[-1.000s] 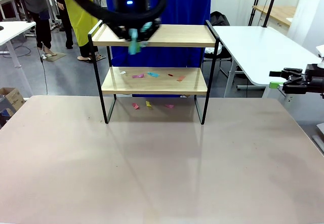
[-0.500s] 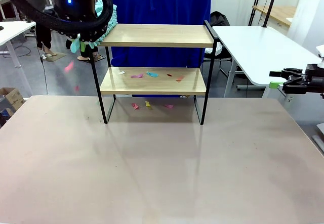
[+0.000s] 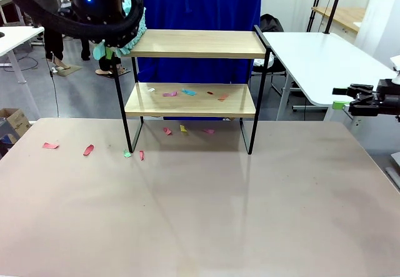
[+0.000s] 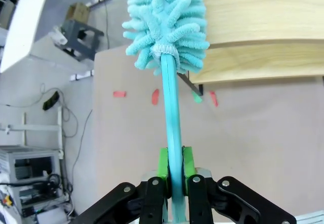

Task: Clean the shelf.
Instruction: Clean the specific section of the Shelf indicated by the human with the Duster.

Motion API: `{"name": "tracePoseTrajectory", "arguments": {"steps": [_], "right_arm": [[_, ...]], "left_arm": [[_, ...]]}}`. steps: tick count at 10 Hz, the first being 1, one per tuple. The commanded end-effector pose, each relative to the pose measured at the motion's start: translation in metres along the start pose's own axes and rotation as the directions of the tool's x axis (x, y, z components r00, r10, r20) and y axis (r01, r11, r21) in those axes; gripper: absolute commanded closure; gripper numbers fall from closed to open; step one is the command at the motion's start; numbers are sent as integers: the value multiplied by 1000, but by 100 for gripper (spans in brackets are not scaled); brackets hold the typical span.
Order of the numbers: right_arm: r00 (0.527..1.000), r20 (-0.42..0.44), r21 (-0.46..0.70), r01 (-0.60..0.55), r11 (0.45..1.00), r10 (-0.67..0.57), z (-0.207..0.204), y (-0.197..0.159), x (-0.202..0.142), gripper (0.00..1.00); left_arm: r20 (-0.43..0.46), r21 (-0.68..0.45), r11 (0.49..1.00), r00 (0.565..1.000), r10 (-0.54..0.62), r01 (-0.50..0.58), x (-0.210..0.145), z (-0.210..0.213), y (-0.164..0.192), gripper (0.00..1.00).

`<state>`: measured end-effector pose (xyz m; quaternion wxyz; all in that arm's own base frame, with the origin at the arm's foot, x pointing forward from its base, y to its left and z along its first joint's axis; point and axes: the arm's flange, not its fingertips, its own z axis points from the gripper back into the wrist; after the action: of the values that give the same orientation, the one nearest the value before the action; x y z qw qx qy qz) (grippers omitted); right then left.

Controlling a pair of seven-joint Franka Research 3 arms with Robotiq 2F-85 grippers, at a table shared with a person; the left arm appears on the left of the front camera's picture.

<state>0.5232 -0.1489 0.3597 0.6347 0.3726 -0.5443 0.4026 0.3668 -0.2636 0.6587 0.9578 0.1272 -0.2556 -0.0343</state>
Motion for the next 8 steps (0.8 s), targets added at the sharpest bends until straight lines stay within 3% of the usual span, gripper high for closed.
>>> {"name": "tracePoseTrajectory", "arguments": {"steps": [1, 4, 5, 7, 8], "right_arm": [[1000, -23, -7, 10, 1000, -10, -2, 0, 5, 0], [1000, -23, -7, 10, 1000, -10, -2, 0, 5, 0], [1000, -23, -7, 10, 1000, -10, -2, 0, 5, 0], [1000, -23, -7, 10, 1000, -10, -2, 0, 5, 0], [1000, -23, -7, 10, 1000, -10, -2, 0, 5, 0]], "left_arm": [[96, -82, 997, 995, 22, -14, -7, 31, 30, 87], [222, -287, 957, 975, 21, 44, -25, 67, 77, 87], [256, -367, 923, 966, -21, 117, -37, 73, 91, 87], [357, -530, 761, 913, -199, 373, -66, 93, 116, 87], [405, -552, 685, 871, -279, 476, -78, 101, 120, 87]]}}
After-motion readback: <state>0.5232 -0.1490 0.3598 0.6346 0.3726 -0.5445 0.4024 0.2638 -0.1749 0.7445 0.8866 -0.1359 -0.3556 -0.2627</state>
